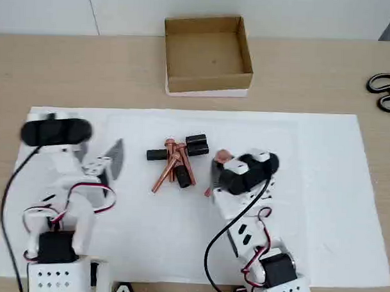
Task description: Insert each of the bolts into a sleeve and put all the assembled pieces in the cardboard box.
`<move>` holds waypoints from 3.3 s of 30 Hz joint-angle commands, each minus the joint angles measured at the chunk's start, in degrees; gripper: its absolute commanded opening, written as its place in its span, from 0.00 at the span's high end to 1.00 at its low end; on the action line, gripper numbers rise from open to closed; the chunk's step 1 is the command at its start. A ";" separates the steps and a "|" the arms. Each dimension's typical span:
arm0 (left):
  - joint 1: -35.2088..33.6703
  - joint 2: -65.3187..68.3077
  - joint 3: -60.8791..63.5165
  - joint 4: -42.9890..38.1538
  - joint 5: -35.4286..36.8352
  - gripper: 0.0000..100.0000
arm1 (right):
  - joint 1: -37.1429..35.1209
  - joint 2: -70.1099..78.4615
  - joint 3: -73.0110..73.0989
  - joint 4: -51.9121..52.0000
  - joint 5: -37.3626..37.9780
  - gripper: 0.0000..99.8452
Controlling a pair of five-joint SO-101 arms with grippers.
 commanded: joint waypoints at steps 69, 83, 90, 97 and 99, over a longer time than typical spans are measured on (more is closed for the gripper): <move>-42.55 -0.44 -3.12 20.13 -23.12 0.76 | 6.37 167.52 -153.32 -19.91 5.89 0.73; -42.46 -0.44 -3.03 20.04 -23.12 0.76 | 6.55 167.52 -168.09 -11.65 5.89 0.73; -42.37 -0.44 -3.03 19.96 -23.12 0.76 | 7.08 167.52 -186.64 6.02 5.71 0.73; -42.37 -0.44 -1.36 19.87 -23.12 0.76 | 8.66 160.75 -192.44 29.67 5.63 0.73; -42.29 -0.44 -0.48 19.78 -23.12 0.75 | 9.54 156.00 -192.35 37.32 5.63 0.73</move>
